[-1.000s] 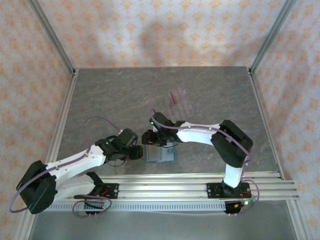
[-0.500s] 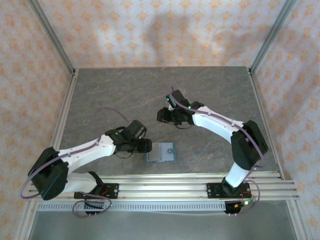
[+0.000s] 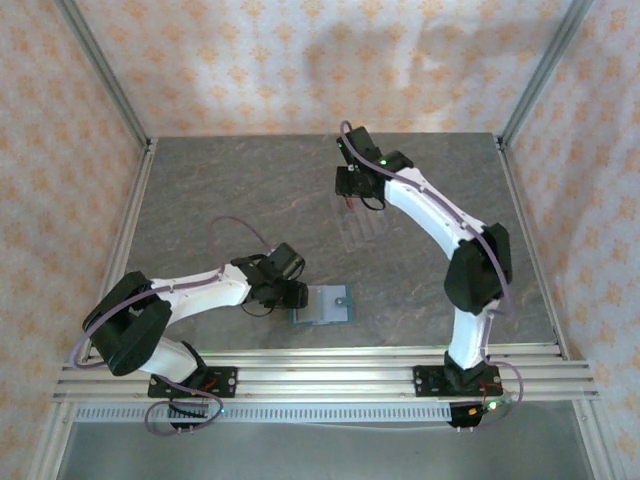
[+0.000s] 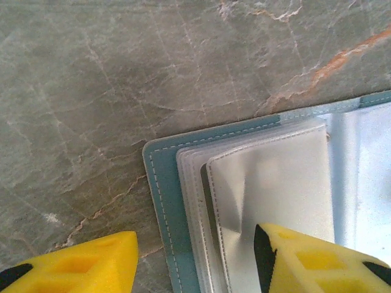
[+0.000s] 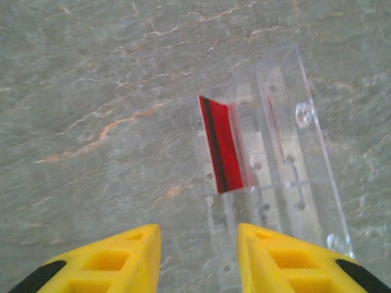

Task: Put the credit cards into the card holder
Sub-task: Pick up the credit card from the storage box.

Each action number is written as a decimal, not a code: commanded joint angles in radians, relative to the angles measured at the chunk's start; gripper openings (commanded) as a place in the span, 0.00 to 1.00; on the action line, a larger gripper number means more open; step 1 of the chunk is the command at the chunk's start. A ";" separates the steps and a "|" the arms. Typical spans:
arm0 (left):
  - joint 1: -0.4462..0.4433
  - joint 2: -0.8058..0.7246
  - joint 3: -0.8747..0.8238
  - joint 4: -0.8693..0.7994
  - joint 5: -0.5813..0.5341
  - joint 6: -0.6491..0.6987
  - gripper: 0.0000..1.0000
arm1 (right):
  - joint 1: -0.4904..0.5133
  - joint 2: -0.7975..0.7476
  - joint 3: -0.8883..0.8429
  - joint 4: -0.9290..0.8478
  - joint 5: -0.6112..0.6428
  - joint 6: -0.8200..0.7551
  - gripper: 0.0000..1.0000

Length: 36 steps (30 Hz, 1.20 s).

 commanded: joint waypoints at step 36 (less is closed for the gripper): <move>-0.013 -0.027 -0.085 0.054 -0.025 -0.034 0.46 | -0.002 0.488 0.486 -0.261 0.128 -0.161 0.14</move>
